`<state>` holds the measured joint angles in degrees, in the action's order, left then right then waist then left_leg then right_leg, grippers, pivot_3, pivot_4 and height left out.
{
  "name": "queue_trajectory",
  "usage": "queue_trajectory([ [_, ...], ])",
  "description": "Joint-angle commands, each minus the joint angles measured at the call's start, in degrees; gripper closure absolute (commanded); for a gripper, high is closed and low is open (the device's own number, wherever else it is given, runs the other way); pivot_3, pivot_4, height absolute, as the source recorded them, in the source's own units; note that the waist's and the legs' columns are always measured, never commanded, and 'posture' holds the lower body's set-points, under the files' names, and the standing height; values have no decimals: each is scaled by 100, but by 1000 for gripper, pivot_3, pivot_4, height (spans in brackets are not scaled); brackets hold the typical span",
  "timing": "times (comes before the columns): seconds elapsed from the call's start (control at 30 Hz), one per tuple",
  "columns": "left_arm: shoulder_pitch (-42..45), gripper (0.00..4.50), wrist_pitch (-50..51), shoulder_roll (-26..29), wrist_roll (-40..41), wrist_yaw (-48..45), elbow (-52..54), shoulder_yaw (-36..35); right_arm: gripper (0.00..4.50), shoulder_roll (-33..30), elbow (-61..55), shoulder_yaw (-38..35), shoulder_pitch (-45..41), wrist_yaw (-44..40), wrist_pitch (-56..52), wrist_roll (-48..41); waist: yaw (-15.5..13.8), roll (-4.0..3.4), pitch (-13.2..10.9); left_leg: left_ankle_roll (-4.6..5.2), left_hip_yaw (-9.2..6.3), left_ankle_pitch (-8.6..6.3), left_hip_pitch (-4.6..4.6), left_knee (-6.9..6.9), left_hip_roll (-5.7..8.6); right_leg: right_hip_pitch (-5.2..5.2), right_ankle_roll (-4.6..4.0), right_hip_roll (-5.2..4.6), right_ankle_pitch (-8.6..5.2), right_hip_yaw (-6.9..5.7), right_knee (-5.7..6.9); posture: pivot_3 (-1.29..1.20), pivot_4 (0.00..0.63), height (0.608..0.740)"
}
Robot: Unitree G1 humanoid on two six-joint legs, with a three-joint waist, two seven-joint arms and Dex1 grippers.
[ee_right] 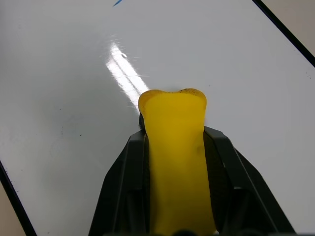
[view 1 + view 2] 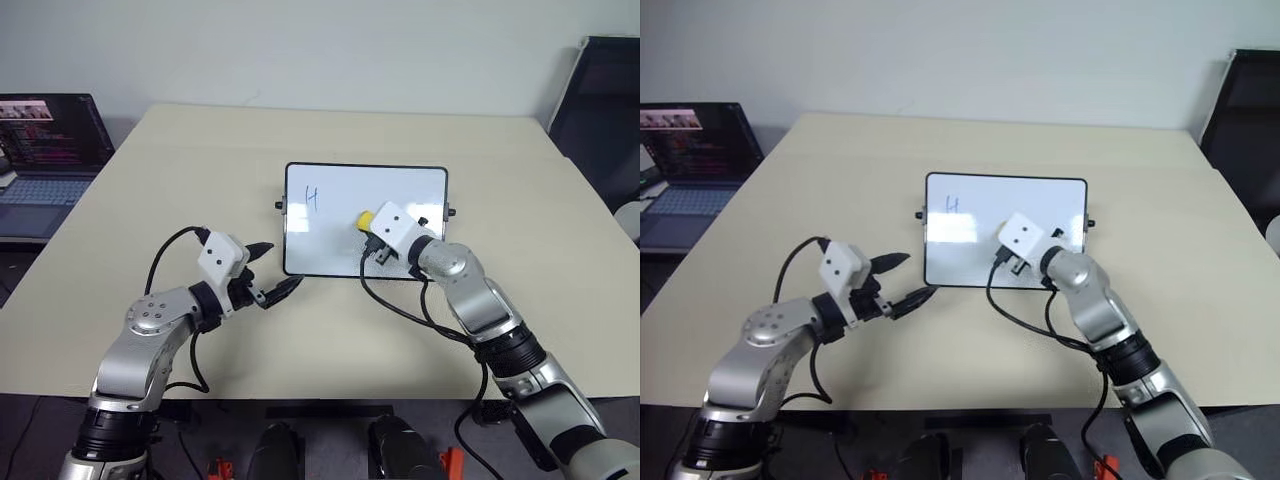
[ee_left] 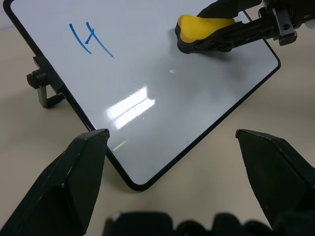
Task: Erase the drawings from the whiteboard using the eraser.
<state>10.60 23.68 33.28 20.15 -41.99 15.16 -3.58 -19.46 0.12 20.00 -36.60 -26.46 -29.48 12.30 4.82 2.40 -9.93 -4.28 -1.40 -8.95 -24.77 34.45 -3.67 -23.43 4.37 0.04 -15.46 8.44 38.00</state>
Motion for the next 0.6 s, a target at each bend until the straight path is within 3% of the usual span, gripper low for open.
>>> queue_trajectory([
  [0.03,158,0,49,17,56,20,276,18,3379,-92,-204,-23,236,-366,-339,-132,-1,1,1,0,0,0,0,0,0,1,0,0,0,0,-1,0,150,740],
  [0.33,185,0,93,16,94,46,237,-72,3379,164,-592,-621,251,-66,-179,-411,7,-1,-1,0,1,0,-2,-3,-1,-3,1,1,-1,0,-1,0,150,740],
  [0.6,160,0,-17,-50,204,249,12,-581,3380,246,-2339,-1363,1213,-468,-473,-1586,-7,-1,-1,-1,-1,-1,-6,-43,-1,-16,10,2,-9,-4,-6,0,150,740],
])
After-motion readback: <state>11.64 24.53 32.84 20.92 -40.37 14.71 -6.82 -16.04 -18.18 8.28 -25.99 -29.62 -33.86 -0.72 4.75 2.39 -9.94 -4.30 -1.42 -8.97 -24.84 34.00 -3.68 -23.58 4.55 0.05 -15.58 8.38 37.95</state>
